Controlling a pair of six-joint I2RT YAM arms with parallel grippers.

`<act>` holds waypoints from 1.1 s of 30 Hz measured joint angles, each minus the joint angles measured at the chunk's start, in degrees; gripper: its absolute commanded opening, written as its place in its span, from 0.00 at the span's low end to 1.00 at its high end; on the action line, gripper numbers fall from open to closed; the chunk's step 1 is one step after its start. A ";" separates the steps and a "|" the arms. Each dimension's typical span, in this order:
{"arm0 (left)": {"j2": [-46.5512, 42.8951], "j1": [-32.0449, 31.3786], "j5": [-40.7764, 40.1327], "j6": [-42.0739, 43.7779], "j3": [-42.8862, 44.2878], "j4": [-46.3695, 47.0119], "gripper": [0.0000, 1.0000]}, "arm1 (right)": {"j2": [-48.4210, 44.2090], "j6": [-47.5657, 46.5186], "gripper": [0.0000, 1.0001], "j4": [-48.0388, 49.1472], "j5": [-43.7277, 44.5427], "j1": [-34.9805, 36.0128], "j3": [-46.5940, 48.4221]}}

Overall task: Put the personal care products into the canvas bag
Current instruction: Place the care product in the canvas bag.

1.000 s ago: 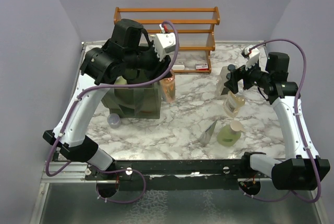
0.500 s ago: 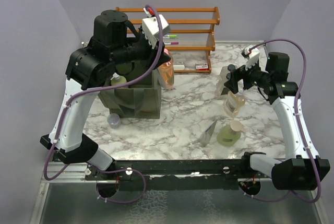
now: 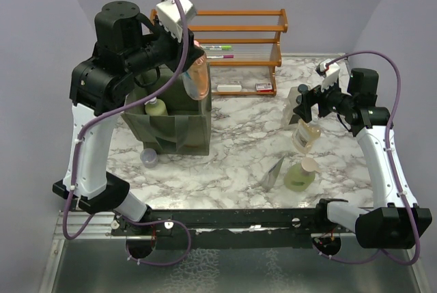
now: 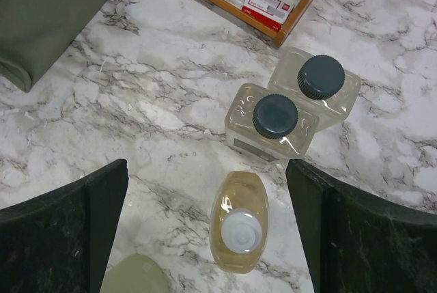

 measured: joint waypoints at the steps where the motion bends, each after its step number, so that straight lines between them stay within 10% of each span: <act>1: -0.02 0.52 -0.63 -0.22 0.00 0.07 0.00 | 0.00 0.00 0.99 0.00 0.00 0.00 0.00; 33: -9.53 10.19 -11.82 -4.76 -41.35 19.23 0.00 | 0.02 0.02 0.99 0.50 -1.22 0.00 -1.86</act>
